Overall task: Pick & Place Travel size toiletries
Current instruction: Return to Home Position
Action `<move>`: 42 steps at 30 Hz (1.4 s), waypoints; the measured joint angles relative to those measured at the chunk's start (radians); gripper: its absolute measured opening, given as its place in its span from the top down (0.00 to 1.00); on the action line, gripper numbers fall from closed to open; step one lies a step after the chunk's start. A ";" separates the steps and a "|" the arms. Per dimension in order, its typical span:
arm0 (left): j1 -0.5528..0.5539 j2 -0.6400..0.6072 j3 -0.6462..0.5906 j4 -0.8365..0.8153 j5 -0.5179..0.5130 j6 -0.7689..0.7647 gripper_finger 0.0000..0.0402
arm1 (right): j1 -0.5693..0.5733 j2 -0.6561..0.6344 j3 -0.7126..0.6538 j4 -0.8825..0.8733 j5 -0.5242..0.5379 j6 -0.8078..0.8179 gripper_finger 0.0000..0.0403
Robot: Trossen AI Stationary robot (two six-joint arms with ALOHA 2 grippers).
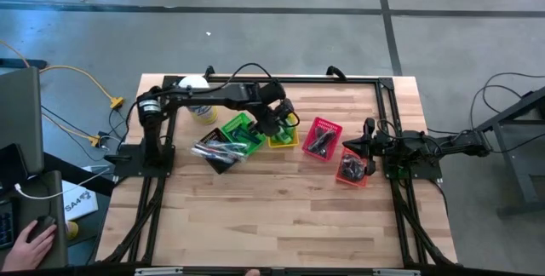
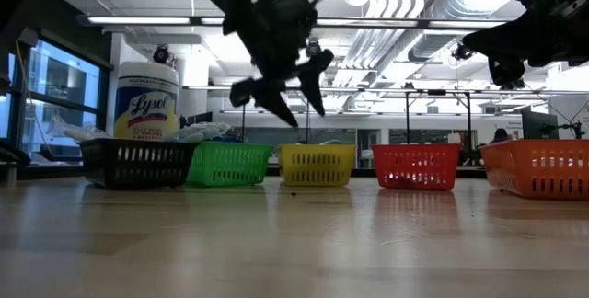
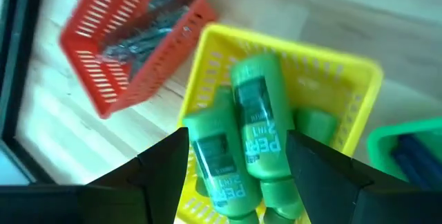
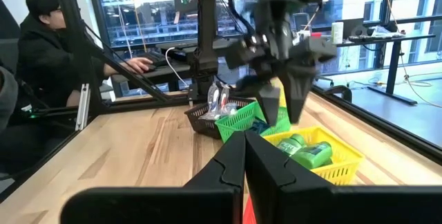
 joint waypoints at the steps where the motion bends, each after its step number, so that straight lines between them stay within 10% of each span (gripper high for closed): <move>1: -0.004 -0.013 0.000 -0.002 -0.001 -0.013 0.42 | 0.000 0.000 0.000 0.000 0.000 0.000 0.99; 6: -0.038 -0.113 0.000 -0.072 0.022 -0.085 0.49 | 0.000 0.000 0.000 -0.001 0.000 0.000 0.99; 14: -0.149 -0.373 -0.010 -0.273 0.040 -0.458 0.97 | 0.000 0.000 0.000 -0.006 -0.041 0.000 0.99; 28: -0.302 -1.098 -0.594 0.282 -0.113 -1.268 1.00 | 0.000 0.000 0.000 -0.008 -0.173 0.049 0.99; 35: -0.302 -1.307 -1.043 0.757 -0.079 -1.444 1.00 | 0.000 0.000 0.000 -0.004 -0.220 0.151 0.99; 42: -0.302 -1.473 -1.253 0.776 -0.117 -1.472 1.00 | 0.000 0.000 0.000 0.010 -0.179 0.157 0.99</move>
